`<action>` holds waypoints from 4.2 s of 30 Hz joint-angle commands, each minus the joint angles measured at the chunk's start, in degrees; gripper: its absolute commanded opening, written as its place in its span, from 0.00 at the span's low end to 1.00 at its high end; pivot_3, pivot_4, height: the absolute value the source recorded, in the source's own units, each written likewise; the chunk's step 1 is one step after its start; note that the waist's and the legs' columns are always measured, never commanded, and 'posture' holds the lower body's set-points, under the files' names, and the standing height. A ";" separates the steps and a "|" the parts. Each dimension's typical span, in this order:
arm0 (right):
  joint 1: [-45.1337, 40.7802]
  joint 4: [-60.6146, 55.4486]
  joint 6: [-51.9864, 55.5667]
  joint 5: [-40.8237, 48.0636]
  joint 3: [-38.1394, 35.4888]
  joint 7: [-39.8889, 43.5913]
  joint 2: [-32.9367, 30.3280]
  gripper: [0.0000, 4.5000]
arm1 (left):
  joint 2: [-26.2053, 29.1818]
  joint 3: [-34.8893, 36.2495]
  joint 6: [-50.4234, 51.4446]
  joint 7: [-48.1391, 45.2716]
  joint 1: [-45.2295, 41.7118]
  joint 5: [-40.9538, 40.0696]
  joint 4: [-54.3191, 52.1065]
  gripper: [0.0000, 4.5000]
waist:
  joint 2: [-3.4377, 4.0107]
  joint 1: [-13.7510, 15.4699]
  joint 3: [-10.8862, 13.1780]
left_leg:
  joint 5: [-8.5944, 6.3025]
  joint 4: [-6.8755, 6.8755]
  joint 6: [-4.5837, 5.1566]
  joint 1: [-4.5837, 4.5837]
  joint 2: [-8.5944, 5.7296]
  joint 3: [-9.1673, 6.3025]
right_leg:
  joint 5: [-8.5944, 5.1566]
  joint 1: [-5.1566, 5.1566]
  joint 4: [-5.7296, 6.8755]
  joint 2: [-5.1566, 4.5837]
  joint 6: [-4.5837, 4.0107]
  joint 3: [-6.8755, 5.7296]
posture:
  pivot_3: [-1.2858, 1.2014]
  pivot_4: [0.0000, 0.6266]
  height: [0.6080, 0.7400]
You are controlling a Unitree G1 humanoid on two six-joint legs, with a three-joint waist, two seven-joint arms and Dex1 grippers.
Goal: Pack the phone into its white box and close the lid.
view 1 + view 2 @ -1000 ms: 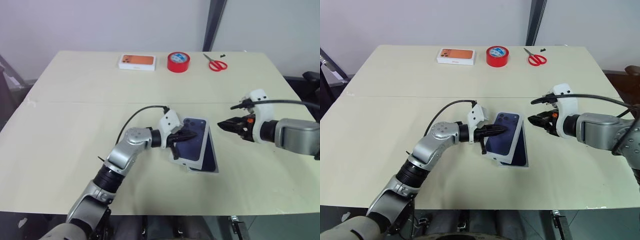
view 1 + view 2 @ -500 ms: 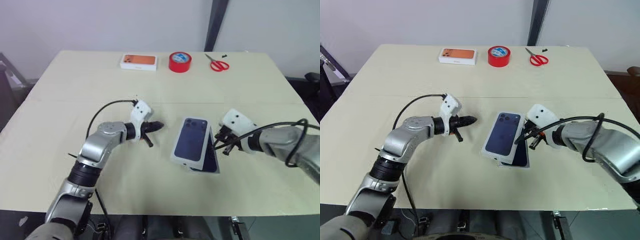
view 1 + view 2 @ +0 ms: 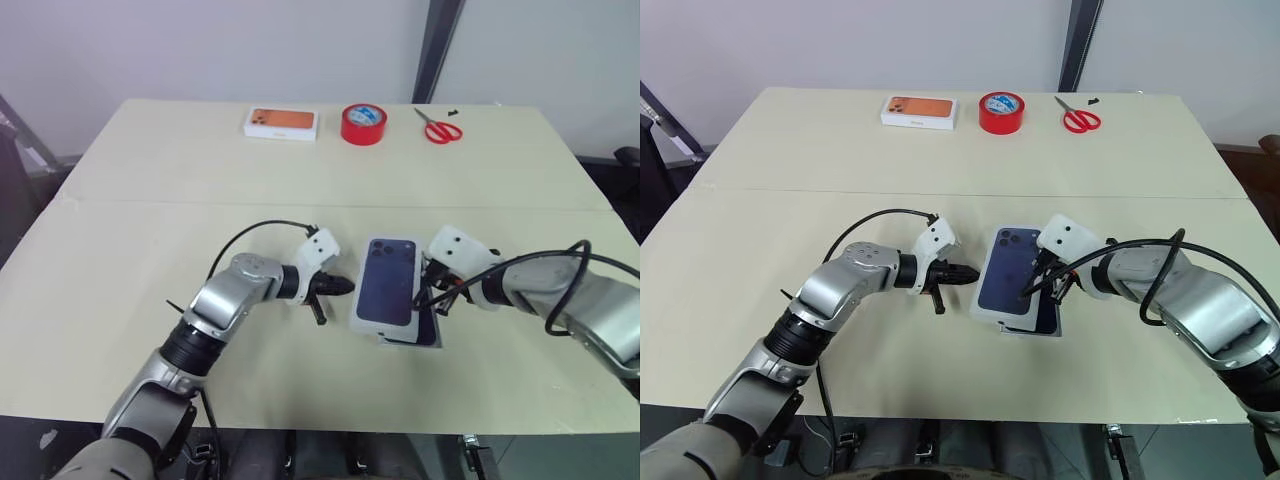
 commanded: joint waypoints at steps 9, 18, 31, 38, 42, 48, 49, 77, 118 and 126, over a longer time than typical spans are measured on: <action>4.55 -2.48 -1.13 -3.61 -4.50 4.90 -1.07 0.01 | -2.57 -1.44 0.46 -2.49 -2.83 -1.60 -3.71 0.00 | 0.00 0.13 0.00 | 0.00 0.00 0.00 0.00 -0.01 0.01 | 0.00 0.00 0.01 0.00 0.00 0.00 | 0.52 0.24 0.88; 7.10 -3.22 -0.36 -5.49 -7.08 6.60 -1.18 0.01 | -3.11 -3.32 0.77 -3.26 -3.02 -1.00 -3.70 0.00 | 0.00 0.19 0.00 | 0.00 0.01 0.00 0.00 -0.02 0.01 | 0.00 0.01 0.01 0.01 0.00 0.00 | 0.52 0.24 0.88; 10.46 -3.90 -0.04 -7.04 -9.42 7.66 -0.99 0.01 | -4.78 -3.66 0.25 -2.56 -4.17 0.43 -0.48 0.00 | 0.00 0.24 0.00 | 0.00 0.01 0.00 0.00 -0.04 0.02 | 0.00 0.02 0.01 0.03 0.00 0.00 | 0.52 0.24 0.88; 10.92 -6.59 0.96 -6.62 -9.67 8.71 -1.24 0.01 | -3.77 -2.81 0.63 -3.16 -3.76 -0.33 -1.87 0.00 | 0.00 0.20 0.00 | 0.00 0.02 0.00 0.02 -0.04 0.01 | 0.00 0.02 0.03 0.05 0.00 0.00 | 0.52 0.24 0.88; 11.11 -7.33 1.63 -6.81 -9.53 8.77 -0.76 0.01 | -3.22 -2.83 0.80 -3.51 -3.18 -0.84 -2.97 0.00 | 0.00 0.23 0.00 | 0.00 0.02 0.00 0.01 -0.04 0.01 | 0.00 0.02 0.03 0.05 0.00 0.01 | 0.52 0.24 0.88; 11.03 -7.32 2.01 -7.13 -9.29 8.81 -0.46 0.01 | -2.90 -2.84 1.13 -3.23 -2.82 -0.76 -3.26 0.00 | 0.00 0.19 0.00 | 0.00 0.02 -0.01 0.01 -0.04 0.01 | 0.00 0.02 0.03 0.05 0.00 0.01 | 0.52 0.24 0.88; 11.08 -7.25 1.99 -7.19 -9.28 8.81 -0.43 0.01 | -2.89 -2.86 1.17 -3.19 -2.79 -0.74 -3.29 0.00 | 0.00 0.19 0.00 | 0.00 0.02 -0.01 0.02 -0.04 0.01 | 0.00 0.02 0.03 0.05 0.00 0.01 | 0.52 0.24 0.88; 10.48 -3.82 0.84 -10.09 -9.38 8.24 0.47 0.01 | -3.69 -2.64 2.00 -2.07 -3.02 -0.83 -2.64 0.00 | 0.00 0.23 0.00 | 0.01 0.03 -0.02 0.02 -0.04 0.02 | 0.00 0.02 0.04 0.06 0.01 0.00 | 0.52 0.24 0.88; 31.09 -11.11 -11.05 -6.37 -20.20 14.11 1.96 0.01 | -9.91 -0.87 -4.12 2.73 -10.42 6.14 15.36 0.00 | -0.26 0.24 -0.30 | -0.01 0.10 0.02 0.36 -0.04 -0.04 | -0.01 0.45 0.00 0.11 0.04 -0.01 | 0.52 0.24 0.88; 21.22 5.65 -19.92 -4.40 -33.02 12.82 9.81 0.01 | 2.71 22.28 -9.44 5.20 2.88 -1.59 -3.75 0.00 | -0.22 -1.10 -0.27 | 0.05 0.05 -0.09 0.30 0.00 -0.03 | -0.01 0.26 0.15 0.10 0.03 0.04 | 0.52 0.24 0.88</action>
